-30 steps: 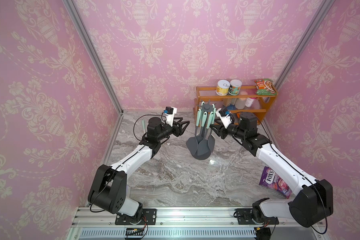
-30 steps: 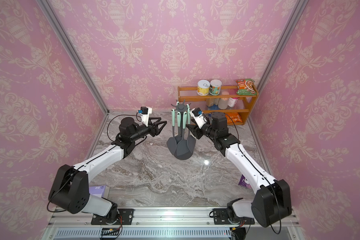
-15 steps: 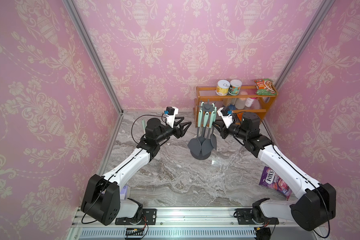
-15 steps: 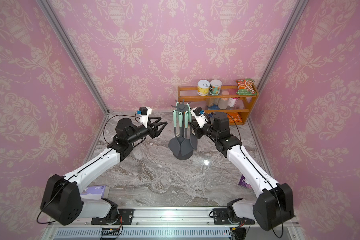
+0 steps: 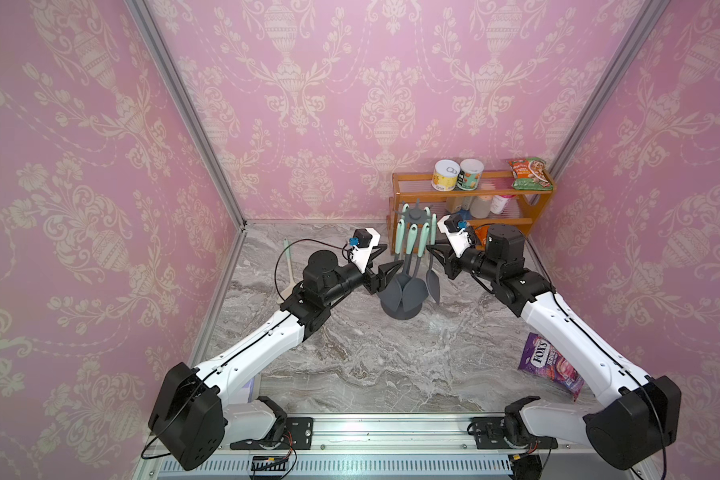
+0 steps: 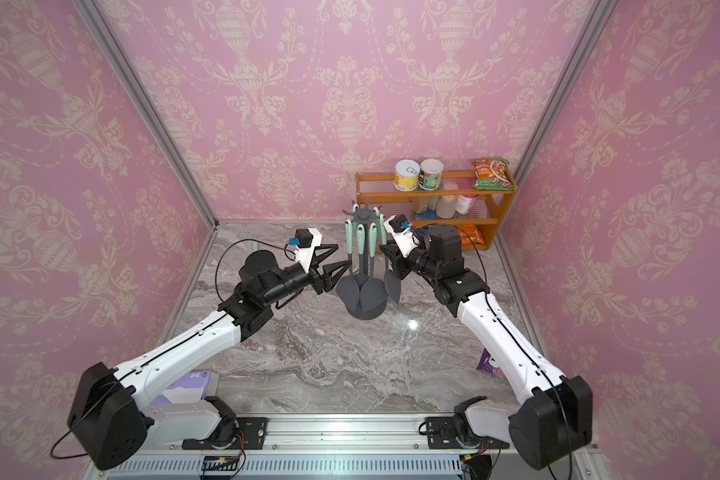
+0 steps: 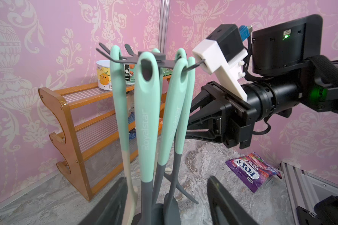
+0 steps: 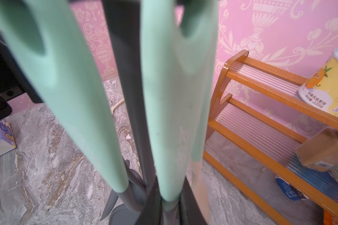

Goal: Take the spatula off the kitchen utensil rack
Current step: Take off the spatula from the rack.

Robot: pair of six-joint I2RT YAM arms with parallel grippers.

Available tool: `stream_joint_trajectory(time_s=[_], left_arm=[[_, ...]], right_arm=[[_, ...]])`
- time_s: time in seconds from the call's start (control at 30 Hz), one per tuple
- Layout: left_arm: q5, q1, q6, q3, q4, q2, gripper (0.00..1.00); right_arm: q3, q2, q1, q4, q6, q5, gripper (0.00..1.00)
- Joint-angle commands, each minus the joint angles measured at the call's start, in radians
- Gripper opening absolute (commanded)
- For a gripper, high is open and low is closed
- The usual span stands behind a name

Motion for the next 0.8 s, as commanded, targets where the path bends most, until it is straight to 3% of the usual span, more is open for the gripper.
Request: stream_joint_trajectory(time_s=[0.0, 0.3, 0.77], left_arm=[[-0.091, -0.016, 0.057, 0.020, -0.010, 0.026, 0.67], [-0.108, -0.025, 0.064, 0.048, 0.013, 0.068, 0.67], [-0.150, -0.027, 0.082, 0.074, 0.019, 0.096, 0.66]], right_arm=[[0.077, -0.054, -0.008, -0.035, -0.038, 0.020, 0.00], [0.103, -0.062, -0.009, -0.107, -0.082, 0.103, 0.00], [0.059, -0.122, -0.027, -0.096, -0.098, 0.107, 0.02]])
